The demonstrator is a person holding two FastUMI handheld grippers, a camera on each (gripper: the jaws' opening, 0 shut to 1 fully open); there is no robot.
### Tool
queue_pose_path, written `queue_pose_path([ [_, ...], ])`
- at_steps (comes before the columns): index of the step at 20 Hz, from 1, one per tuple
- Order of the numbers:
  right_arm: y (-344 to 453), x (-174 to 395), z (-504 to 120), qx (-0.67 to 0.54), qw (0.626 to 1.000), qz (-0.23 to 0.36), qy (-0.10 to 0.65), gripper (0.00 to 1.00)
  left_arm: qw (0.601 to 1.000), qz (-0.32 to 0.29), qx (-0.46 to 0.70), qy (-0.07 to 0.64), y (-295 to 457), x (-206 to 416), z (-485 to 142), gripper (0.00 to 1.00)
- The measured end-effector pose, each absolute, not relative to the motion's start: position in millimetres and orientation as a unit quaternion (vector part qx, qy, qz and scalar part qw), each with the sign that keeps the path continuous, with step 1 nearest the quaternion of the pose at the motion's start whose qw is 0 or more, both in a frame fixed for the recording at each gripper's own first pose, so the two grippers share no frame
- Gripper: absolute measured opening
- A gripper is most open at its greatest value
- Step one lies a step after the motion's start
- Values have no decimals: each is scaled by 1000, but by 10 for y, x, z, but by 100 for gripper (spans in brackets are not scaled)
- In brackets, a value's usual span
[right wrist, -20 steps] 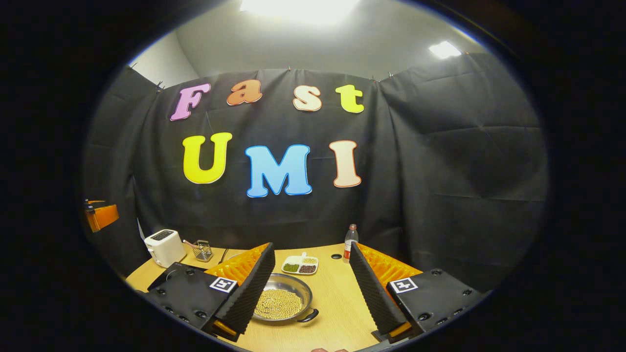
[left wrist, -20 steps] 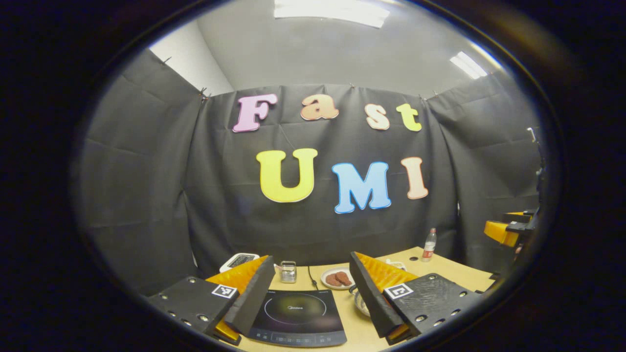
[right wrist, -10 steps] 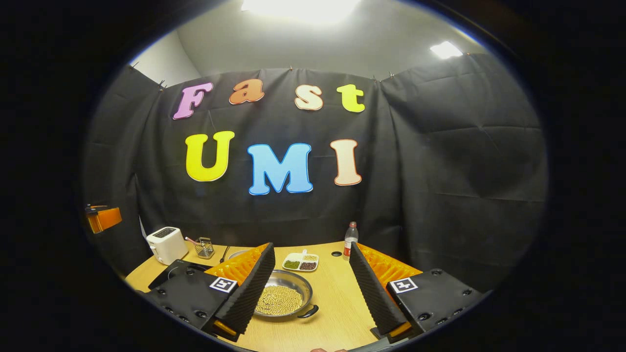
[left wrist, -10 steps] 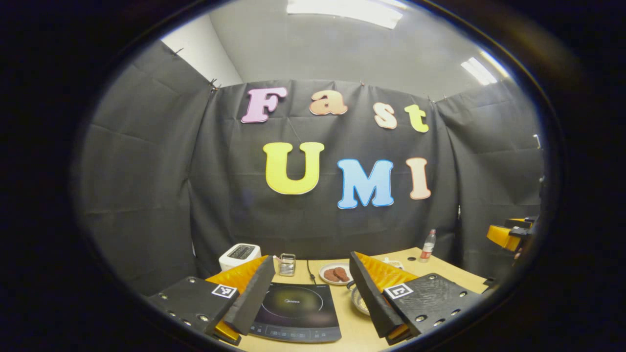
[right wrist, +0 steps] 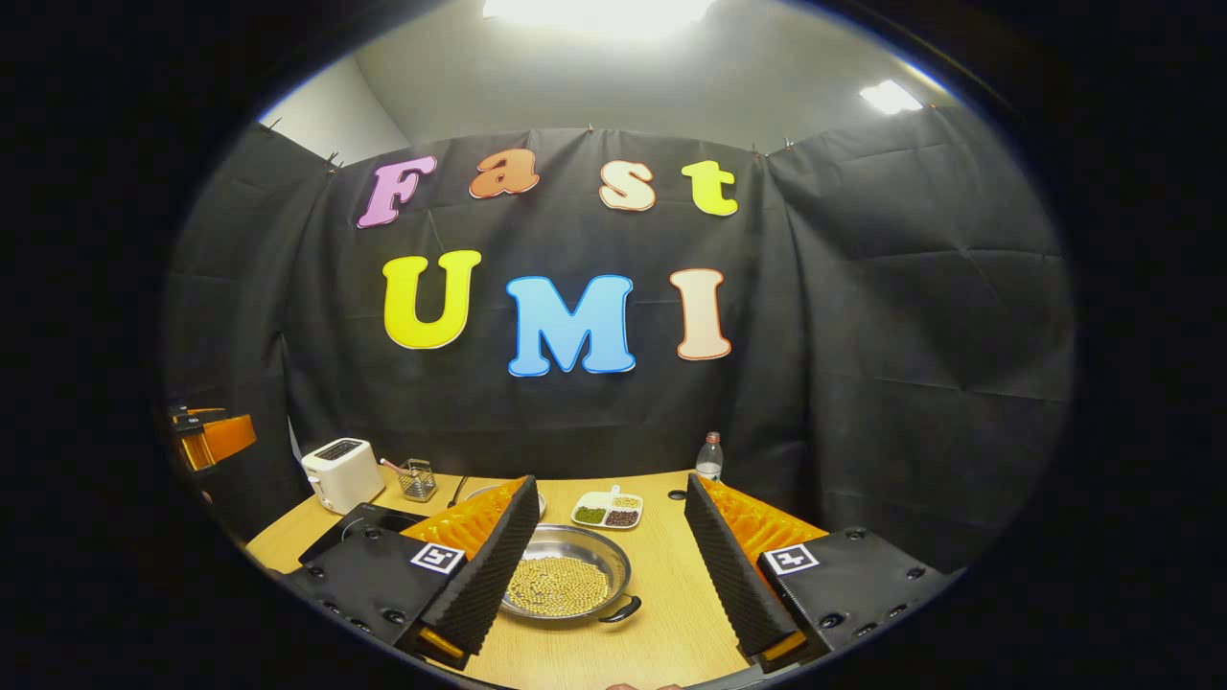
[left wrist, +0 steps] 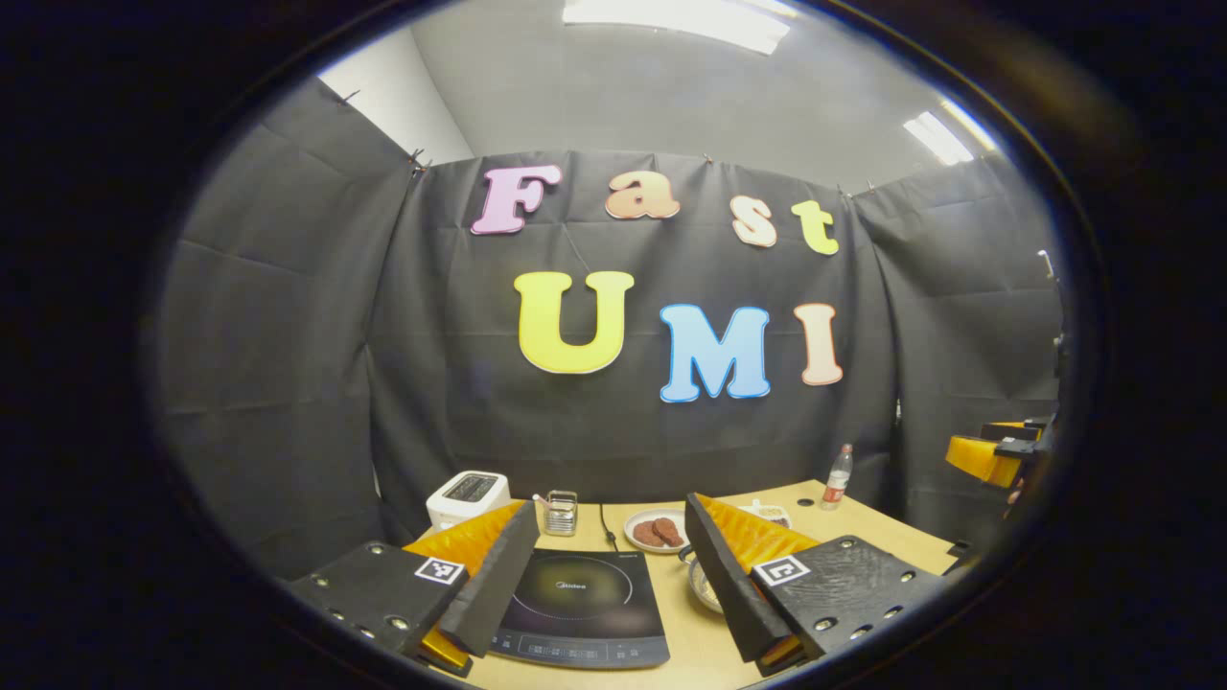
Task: First push the handle of the pot to place it horizontally, then grasp the pot with both hands and set it on the induction cooktop.
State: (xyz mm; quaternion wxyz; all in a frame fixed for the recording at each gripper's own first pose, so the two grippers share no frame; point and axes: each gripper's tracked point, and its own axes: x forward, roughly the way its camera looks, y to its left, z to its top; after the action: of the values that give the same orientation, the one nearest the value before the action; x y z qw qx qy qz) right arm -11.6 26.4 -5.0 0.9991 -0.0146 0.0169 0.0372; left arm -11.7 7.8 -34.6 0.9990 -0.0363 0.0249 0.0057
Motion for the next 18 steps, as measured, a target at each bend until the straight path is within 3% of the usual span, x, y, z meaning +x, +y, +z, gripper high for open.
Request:
queue_pose_path([
  [8,522,0,-64,-33,996,75,42,95,998,16,-49,29,215,-83,-476,93],
  [9,553,14,-95,-37,995,81,51,89,998,17,-51,30,222,-77,-497,93],
  [12,662,59,-221,-47,991,94,80,49,998,18,-57,34,259,-58,-577,93],
  [13,713,70,-294,-54,989,102,94,45,998,20,-56,34,280,-54,-598,93],
  [14,783,62,-346,-58,986,116,108,31,998,21,-55,35,288,-43,-615,90],
  [15,830,77,-434,-65,983,123,123,30,998,20,-55,37,292,-40,-638,90],
  [17,928,71,-483,-72,977,139,141,3,997,18,-56,41,297,-65,-694,93],
  [18,1006,65,-586,-77,973,152,156,7,997,17,-56,43,301,-61,-707,93],
])
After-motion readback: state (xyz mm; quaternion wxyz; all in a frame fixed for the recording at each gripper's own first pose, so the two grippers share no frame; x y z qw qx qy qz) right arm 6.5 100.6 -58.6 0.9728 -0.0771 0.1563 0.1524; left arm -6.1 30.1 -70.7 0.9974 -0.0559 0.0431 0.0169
